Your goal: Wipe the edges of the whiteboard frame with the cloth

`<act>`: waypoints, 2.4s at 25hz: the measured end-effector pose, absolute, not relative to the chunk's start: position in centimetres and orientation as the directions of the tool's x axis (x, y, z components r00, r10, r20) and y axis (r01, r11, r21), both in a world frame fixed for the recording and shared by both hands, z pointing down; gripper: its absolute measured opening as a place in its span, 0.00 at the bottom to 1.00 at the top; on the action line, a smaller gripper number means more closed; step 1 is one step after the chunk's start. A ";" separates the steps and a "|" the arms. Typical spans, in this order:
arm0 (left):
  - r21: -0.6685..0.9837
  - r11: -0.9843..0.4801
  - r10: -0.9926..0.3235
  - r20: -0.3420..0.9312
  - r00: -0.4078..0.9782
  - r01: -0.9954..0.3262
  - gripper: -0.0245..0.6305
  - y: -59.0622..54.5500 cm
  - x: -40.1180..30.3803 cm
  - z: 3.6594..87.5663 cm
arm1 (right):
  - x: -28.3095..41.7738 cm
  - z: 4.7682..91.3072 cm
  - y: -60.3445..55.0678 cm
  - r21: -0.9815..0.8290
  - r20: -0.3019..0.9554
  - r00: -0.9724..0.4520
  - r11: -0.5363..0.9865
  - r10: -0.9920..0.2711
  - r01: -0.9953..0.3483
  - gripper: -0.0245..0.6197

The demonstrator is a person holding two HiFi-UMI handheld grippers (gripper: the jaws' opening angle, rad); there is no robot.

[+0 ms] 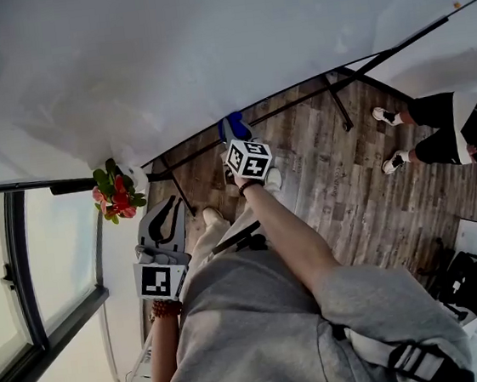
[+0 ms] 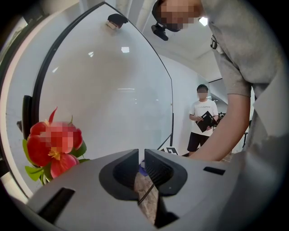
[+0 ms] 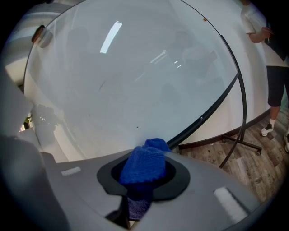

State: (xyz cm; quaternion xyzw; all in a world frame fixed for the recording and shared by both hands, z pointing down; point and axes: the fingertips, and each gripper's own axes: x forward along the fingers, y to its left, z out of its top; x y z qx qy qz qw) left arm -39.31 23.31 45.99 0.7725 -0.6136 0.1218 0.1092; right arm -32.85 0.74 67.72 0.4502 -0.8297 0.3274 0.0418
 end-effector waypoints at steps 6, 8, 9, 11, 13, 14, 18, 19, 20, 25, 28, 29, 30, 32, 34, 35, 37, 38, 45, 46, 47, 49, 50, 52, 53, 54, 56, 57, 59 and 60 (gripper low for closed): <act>0.016 -0.244 -0.916 0.324 0.236 -0.970 0.10 24.3 -40.1 46.1 | -35.6 67.6 2.9 -0.530 0.346 -0.612 0.390 -0.711 -0.753 0.17; 0.015 -0.248 -0.915 0.325 0.239 -0.969 0.10 24.7 -40.4 46.2 | -36.5 67.6 3.6 -0.533 0.341 -0.618 0.396 -0.709 -0.748 0.17; 0.014 -0.249 -0.915 0.325 0.240 -0.968 0.10 24.9 -40.5 46.2 | -37.1 67.5 4.0 -0.534 0.339 -0.621 0.399 -0.707 -0.746 0.17; 0.011 -0.252 -0.914 0.325 0.242 -0.968 0.10 25.5 -40.8 46.3 | -38.0 67.5 4.8 -0.534 0.336 -0.628 0.407 -0.702 -0.741 0.17; 0.017 -0.250 -0.914 0.326 0.241 -0.968 0.10 26.1 -41.1 46.5 | -38.9 67.5 5.6 -0.530 0.336 -0.635 0.418 -0.696 -0.738 0.17; 0.020 -0.246 -0.914 0.328 0.239 -0.969 0.10 26.5 -41.3 46.5 | -39.4 67.5 6.1 -0.530 0.335 -0.641 0.424 -0.691 -0.734 0.17; 0.015 -0.230 -0.917 0.331 0.222 -0.973 0.10 27.7 -42.4 46.7 | -41.8 67.5 7.8 -0.541 0.330 -0.669 0.447 -0.666 -0.712 0.17; 0.012 -0.226 -0.919 0.330 0.217 -0.974 0.10 27.9 -42.7 46.7 | -42.3 67.5 8.2 -0.542 0.330 -0.677 0.455 -0.657 -0.706 0.17; 0.011 -0.221 -0.920 0.329 0.212 -0.975 0.10 28.2 -42.9 46.7 | -42.8 67.5 8.7 -0.543 0.330 -0.688 0.467 -0.646 -0.698 0.17; 0.003 -0.196 -0.925 0.330 0.186 -0.981 0.10 29.4 -43.7 46.6 | -45.2 67.3 10.7 -0.567 0.327 -0.719 0.481 -0.613 -0.668 0.17; 0.001 -0.189 -0.924 0.337 0.179 -0.982 0.10 30.1 -44.1 46.9 | -46.4 67.4 11.5 -0.567 0.330 -0.719 0.481 -0.612 -0.669 0.17; 0.003 -0.187 -0.924 0.340 0.177 -0.982 0.10 30.4 -44.2 47.1 | -46.8 67.5 11.7 -0.568 0.331 -0.719 0.480 -0.611 -0.669 0.17; 0.006 -0.183 -0.923 0.343 0.174 -0.983 0.10 30.7 -44.3 47.2 | -47.2 67.6 12.1 -0.570 0.332 -0.721 0.480 -0.608 -0.667 0.17; 0.007 -0.171 -0.923 0.348 0.163 -0.985 0.10 31.4 -44.6 47.4 | -48.1 67.7 12.8 -0.574 0.333 -0.727 0.483 -0.600 -0.662 0.17; 0.006 -0.158 -0.925 0.349 0.150 -0.987 0.10 31.9 -44.9 47.4 | -49.0 67.7 13.6 -0.580 0.333 -0.738 0.490 -0.588 -0.651 0.17; 0.007 -0.150 -0.926 0.348 0.143 -0.989 0.10 32.1 -45.0 47.4 | -49.5 67.6 14.0 -0.584 0.332 -0.747 0.496 -0.576 -0.642 0.17; 0.005 -0.137 -0.930 0.345 0.130 -0.991 0.10 32.5 -45.4 47.3 | -50.7 67.6 15.0 -0.594 0.329 -0.772 0.515 -0.544 -0.617 0.17; 0.004 -0.132 -0.931 0.343 0.125 -0.991 0.10 32.7 -45.5 47.3 | -51.3 67.6 15.5 -0.602 0.328 -0.785 0.524 -0.526 -0.603 0.17; -0.004 -0.123 -0.939 0.324 0.115 -0.992 0.10 33.1 -45.9 47.3 | -54.3 68.2 18.7 -0.662 0.353 -0.905 0.620 -0.237 -0.421 0.17; 0.002 -0.122 -0.939 0.323 0.116 -0.993 0.10 33.0 -45.8 47.2 | -54.2 68.3 19.1 -0.654 0.367 -0.913 0.648 -0.180 -0.391 0.18; 0.011 -0.122 -0.940 0.321 0.119 -0.993 0.10 32.9 -45.7 47.1 | -53.8 68.1 19.3 -0.633 0.381 -0.915 0.685 -0.130 -0.360 0.18; 0.018 -0.132 -0.941 0.312 0.131 -0.991 0.10 32.4 -45.5 46.9 | -52.5 67.4 19.0 -0.574 0.407 -0.911 0.756 -0.071 -0.315 0.18; 0.018 -0.143 -0.942 0.306 0.142 -0.990 0.10 32.0 -45.4 46.8 | -51.5 66.8 18.7 -0.548 0.418 -0.907 0.781 -0.057 -0.301 0.18; 0.019 -0.175 -0.941 0.292 0.173 -0.984 0.10 31.0 -44.7 46.6 | -49.3 65.5 17.9 -0.501 0.435 -0.900 0.819 -0.040 -0.279 0.18; 0.020 -0.195 -0.938 0.287 0.193 -0.981 0.10 30.4 -44.2 46.5 | -48.1 64.7 17.5 -0.473 0.440 -0.897 0.840 -0.038 -0.267 0.18; 0.021 -0.218 -0.935 0.281 0.215 -0.976 0.10 29.7 -43.7 46.3 | -47.0 63.7 17.2 -0.439 0.441 -0.897 0.861 -0.042 -0.256 0.19; 0.022 -0.266 -0.929 0.260 0.262 -0.964 0.10 28.2 -42.3 46.0 | -44.6 61.1 16.6 -0.361 0.426 -0.902 0.900 -0.075 -0.246 0.19; 0.015 -0.292 -0.928 0.240 0.286 -0.956 0.10 27.2 -41.6 45.7 | -43.4 59.4 16.2 -0.315 0.409 -0.907 0.916 -0.104 -0.248 0.19; -0.010 -0.339 -0.923 0.195 0.331 -0.941 0.10 25.3 -40.2 44.9 | -41.1 55.8 15.5 -0.212 0.359 -0.916 0.940 -0.180 -0.268 0.19; -0.013 -0.359 -0.919 0.181 0.351 -0.933 0.10 24.4 -39.4 44.3 | -40.0 53.8 15.2 -0.159 0.327 -0.919 0.945 -0.221 -0.284 0.19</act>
